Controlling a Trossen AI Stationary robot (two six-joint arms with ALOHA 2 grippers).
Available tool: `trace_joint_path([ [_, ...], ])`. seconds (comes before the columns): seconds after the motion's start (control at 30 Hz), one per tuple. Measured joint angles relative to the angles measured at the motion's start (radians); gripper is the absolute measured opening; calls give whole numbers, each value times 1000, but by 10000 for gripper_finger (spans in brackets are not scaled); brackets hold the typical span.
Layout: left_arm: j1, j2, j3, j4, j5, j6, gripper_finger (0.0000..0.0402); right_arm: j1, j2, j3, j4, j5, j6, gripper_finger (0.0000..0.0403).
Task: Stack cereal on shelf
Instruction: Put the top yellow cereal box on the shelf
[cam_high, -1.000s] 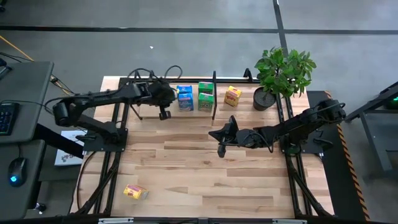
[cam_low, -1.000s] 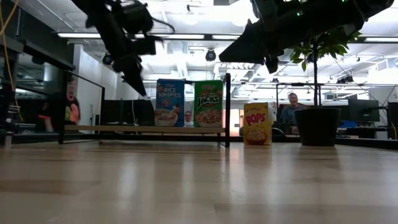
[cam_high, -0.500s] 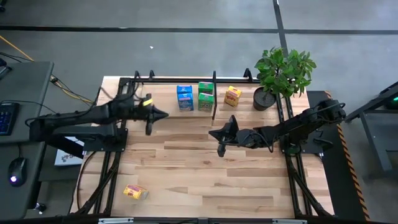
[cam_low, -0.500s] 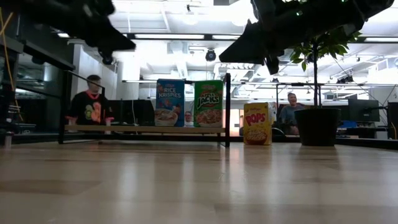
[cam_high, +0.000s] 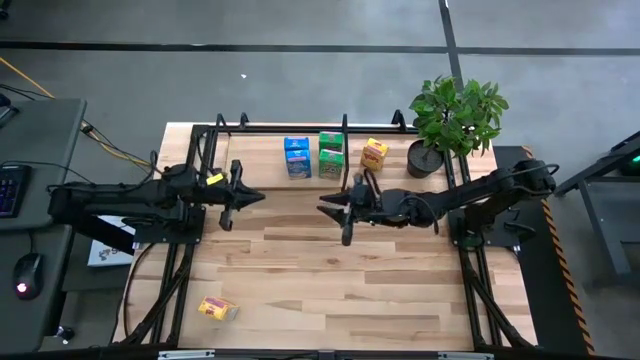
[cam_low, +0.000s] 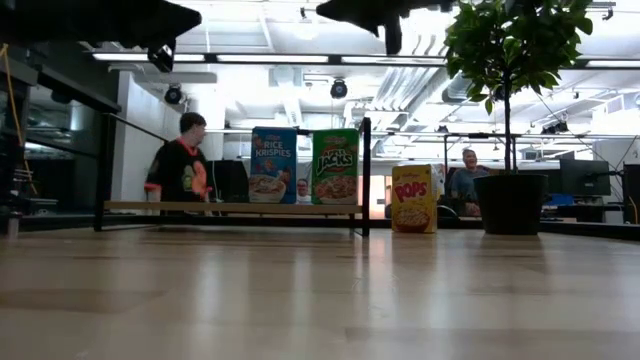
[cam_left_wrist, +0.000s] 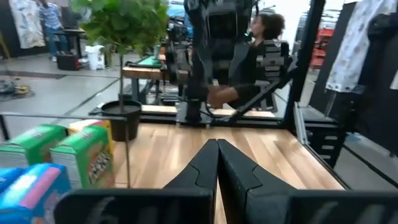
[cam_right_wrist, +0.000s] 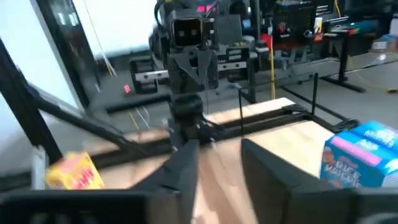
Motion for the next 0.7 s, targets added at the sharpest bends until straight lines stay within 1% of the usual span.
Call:
trace_joint_path([
  [0.07,-15,0,-20,13,-1,0,0,9,0,77,-144,50,-37,151],
  [0.17,-33,0,-42,20,-7,-1,0,14,0,184,-389,166,-44,207],
  [0.27,-50,0,-66,34,-39,-10,0,13,0,260,-570,292,34,244],
  [0.37,-65,0,-88,60,-89,-25,0,13,0,285,-688,397,152,258],
  [0.47,-79,1,-96,65,-129,-33,0,13,1,281,-806,448,278,260],
  [0.6,-97,0,-97,68,-137,-50,0,13,1,281,-1041,503,498,261],
  [0.7,-110,0,-97,74,-137,-51,0,13,2,281,-1223,566,682,261],
])
